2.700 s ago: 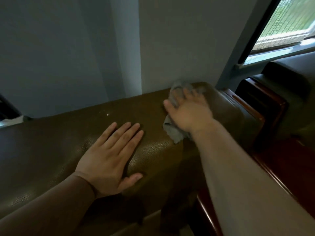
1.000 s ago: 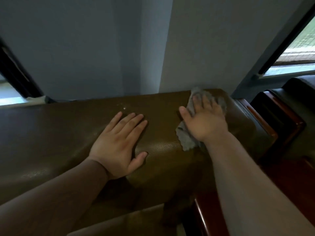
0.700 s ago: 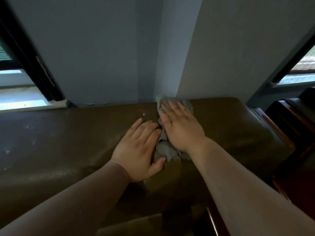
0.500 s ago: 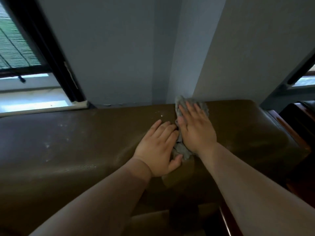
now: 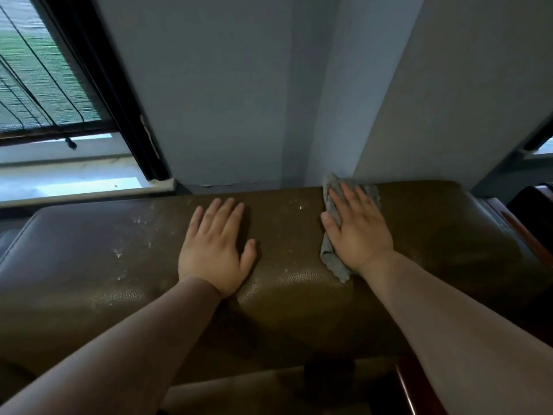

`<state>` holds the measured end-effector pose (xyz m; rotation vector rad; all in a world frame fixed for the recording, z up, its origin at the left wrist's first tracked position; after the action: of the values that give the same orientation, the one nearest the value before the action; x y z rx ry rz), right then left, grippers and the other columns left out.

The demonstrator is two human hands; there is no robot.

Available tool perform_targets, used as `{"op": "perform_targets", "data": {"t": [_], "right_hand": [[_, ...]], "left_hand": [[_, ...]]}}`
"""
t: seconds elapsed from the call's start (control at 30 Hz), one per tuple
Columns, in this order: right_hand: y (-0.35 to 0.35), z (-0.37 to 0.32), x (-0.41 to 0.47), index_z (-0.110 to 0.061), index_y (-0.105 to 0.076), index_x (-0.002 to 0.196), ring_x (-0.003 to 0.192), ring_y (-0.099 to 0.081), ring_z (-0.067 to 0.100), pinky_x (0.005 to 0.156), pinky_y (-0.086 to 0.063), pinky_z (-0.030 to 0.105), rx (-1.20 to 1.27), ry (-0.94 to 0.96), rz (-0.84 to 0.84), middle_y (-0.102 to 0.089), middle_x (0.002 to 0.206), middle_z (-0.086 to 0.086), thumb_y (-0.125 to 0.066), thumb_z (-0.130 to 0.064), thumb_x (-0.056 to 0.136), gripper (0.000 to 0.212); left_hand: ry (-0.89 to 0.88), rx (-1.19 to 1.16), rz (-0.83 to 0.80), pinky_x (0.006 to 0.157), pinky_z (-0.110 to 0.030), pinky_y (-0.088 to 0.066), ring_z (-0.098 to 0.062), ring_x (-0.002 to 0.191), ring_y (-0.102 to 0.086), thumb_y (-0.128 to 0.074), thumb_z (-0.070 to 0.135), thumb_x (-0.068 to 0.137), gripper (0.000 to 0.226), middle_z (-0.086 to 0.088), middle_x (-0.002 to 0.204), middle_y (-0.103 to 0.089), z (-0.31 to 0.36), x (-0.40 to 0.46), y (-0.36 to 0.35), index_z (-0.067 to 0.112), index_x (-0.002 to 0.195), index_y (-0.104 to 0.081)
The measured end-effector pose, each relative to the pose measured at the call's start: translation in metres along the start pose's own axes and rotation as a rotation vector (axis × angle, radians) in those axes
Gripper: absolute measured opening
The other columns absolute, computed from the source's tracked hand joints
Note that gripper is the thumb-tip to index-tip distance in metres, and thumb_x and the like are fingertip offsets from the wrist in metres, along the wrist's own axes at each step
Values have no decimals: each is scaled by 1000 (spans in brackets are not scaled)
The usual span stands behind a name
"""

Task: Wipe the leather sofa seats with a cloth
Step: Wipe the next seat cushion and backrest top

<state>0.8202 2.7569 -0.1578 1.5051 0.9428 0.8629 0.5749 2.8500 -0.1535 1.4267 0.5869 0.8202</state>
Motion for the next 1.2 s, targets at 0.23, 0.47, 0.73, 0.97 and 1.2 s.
{"op": "perform_targets", "data": {"t": [0.23, 0.47, 0.73, 0.97, 1.2], "right_hand": [[-3, -46, 22, -35, 1, 165, 159, 12, 25, 128, 9, 44, 53, -33, -156, 10, 174, 2, -3, -70, 102, 73], [-15, -105, 3, -33, 1, 166, 159, 15, 19, 127, 11, 39, 25, 237, -208, 15, 172, -5, -7, -56, 109, 62], [-19, -116, -29, -34, 11, 163, 157, 21, 28, 128, 7, 49, -19, 68, -212, 22, 170, 1, -5, -57, 106, 62], [-4, -27, -28, -30, 7, 165, 159, 9, 28, 130, 1, 45, -51, -127, -175, 11, 173, 7, -1, -56, 105, 65], [-24, -163, -31, -33, 6, 165, 158, 18, 27, 129, 5, 48, 28, -5, -131, 17, 172, 2, 2, -57, 104, 66]], "left_hand": [[2, 31, 3, 132, -45, -3, -20, 162, -12, -16, 64, 99, 83, -1, 174, -21, -7, 7, -14, 17, 167, -22], [-19, -10, -11, 132, -43, -4, -18, 161, -15, -16, 56, 96, 81, -1, 174, -21, -9, 6, -14, 17, 167, -25], [-15, -16, -49, 132, -41, -2, -16, 162, -8, -10, 54, 94, 82, 1, 175, -14, -9, 7, -14, 19, 168, -18], [10, -41, -67, 132, -39, 3, -14, 162, -4, -11, 50, 98, 76, 4, 176, -9, -11, 7, -15, 20, 168, -14], [-13, -73, -66, 132, -41, -3, -15, 161, -13, -2, 48, 96, 80, 1, 174, -20, -11, 6, -10, 17, 166, -24]]}}
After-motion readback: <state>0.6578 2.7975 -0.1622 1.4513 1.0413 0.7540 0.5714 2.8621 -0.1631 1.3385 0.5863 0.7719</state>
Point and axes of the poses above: each hand's wrist, its own x-axis towards the middle knuckle, its own y-axis out of the back of the hand, z = x × y, the point moved 10 cm from there along x, towards the middle knuckle
